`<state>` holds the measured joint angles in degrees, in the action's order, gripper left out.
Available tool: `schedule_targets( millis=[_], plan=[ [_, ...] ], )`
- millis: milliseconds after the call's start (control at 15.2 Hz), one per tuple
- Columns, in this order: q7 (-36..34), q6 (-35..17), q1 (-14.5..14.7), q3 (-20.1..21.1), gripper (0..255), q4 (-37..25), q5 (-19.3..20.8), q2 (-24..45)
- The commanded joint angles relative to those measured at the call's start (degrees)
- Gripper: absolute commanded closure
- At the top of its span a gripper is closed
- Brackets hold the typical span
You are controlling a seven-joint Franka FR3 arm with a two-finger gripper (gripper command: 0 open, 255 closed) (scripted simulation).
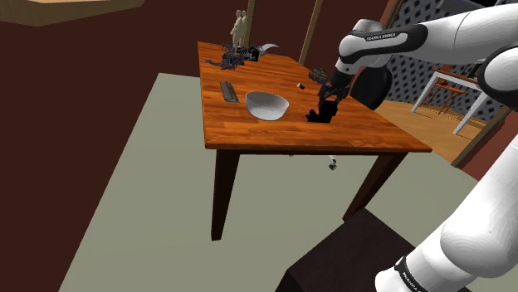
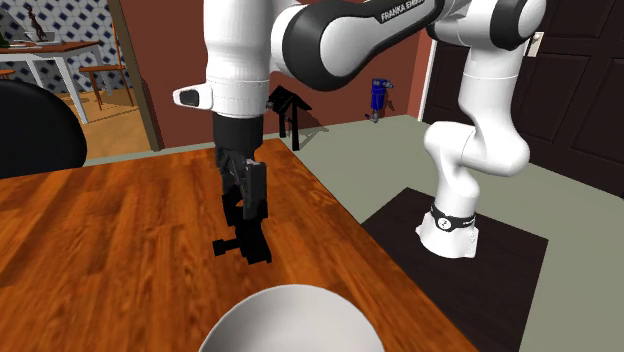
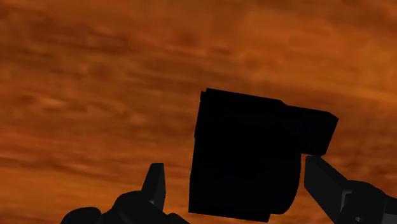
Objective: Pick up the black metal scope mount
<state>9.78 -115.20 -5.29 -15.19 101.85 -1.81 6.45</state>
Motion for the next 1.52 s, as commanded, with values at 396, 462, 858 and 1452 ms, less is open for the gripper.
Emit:
schedule_targets(
  millis=[396, 462, 858, 1452],
  plan=[
    [0.04, -0.58, -0.02, 0.0, 255, 0.42, -0.04, 0.12],
    [0.06, -0.57, -0.02, -0.01, 255, 0.4, -0.05, 0.12],
    [-0.02, 1.69, -0.01, -0.02, 255, -1.63, 0.05, -0.11],
    [-0.09, 8.59, -0.09, -0.09, 255, -8.41, 0.13, -0.24]
  ],
)
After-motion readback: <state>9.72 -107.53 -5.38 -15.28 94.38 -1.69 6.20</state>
